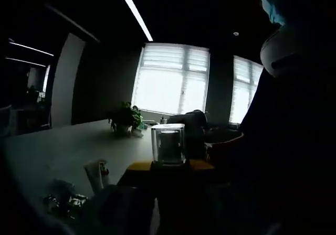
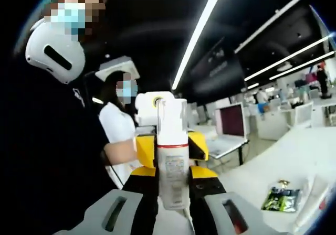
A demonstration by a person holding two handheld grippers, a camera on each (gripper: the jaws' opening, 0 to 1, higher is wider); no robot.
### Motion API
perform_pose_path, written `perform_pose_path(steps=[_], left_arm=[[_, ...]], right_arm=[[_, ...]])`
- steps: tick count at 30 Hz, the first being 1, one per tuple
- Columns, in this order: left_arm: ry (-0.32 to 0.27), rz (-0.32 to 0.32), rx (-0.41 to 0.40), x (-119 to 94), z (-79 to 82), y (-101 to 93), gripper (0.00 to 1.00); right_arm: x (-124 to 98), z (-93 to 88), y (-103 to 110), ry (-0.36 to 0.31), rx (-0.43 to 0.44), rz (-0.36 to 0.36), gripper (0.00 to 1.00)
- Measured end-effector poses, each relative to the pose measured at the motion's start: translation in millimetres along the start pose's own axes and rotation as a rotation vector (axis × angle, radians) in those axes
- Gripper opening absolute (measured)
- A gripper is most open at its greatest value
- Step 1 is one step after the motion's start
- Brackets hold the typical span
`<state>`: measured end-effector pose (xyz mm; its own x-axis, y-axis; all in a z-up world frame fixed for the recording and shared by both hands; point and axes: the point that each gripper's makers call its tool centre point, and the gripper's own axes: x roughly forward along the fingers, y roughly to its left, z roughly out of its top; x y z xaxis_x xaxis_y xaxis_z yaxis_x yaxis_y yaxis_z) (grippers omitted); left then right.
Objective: Arrange the skincare products in the storage area until every visible bottle or jar stands upright without overlapping.
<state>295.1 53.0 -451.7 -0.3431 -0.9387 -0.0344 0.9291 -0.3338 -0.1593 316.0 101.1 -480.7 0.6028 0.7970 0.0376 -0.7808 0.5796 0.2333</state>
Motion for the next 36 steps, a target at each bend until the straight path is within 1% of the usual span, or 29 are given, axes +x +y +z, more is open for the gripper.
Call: perform_pose_path(steps=[3,4,7,9,10,14,22,28,30,33,36], left_arm=[[-0.005,0.013,0.003,0.2,0.2,3.7,0.2],[-0.005,0.015,0.005,0.3,-0.1,4.2,0.2],[0.017,0.026,0.024,-0.5,-3.1,6.8,0.21],[0.016,0.026,0.027,-2.0,-2.0,7.9,0.21],[0.012,0.027,0.025,-2.8,-0.9,8.6,0.21],[0.0,0.033,0.017,-4.7,0.8,12.2,0.21],[0.009,0.029,0.014,-4.7,-2.9,12.5,0.21],[0.02,-0.001,0.015,-0.8,-5.6,6.4,0.2],[0.029,-0.01,0.013,1.2,-7.9,4.6,0.2],[0.022,-0.018,-0.003,1.5,-7.4,3.8,0.21],[0.013,-0.03,-0.011,1.5,-6.2,3.0,0.21]], right_arm=[[-0.8,-0.2,-3.1,0.005,0.011,-0.013,0.14],[-1.3,-1.2,-4.4,0.016,0.009,-0.02,0.14],[-4.1,-9.1,-7.4,0.079,-0.031,-0.035,0.14],[-6.3,-14.2,-8.7,0.111,-0.046,-0.043,0.15],[-6.8,-15.1,-8.6,0.115,-0.046,-0.044,0.16],[-9.8,-16.3,-8.0,0.113,-0.04,-0.048,0.17],[-11.6,-11.0,-10.5,0.105,-0.059,-0.056,0.15],[-8.9,-5.0,-6.8,0.096,-0.07,-0.024,0.15],[-8.2,-4.4,-3.4,0.096,-0.08,-0.002,0.14],[-8.7,-4.7,-2.1,0.099,-0.087,0.002,0.13],[-10.8,-3.5,-1.2,0.078,-0.084,0.005,0.12]])
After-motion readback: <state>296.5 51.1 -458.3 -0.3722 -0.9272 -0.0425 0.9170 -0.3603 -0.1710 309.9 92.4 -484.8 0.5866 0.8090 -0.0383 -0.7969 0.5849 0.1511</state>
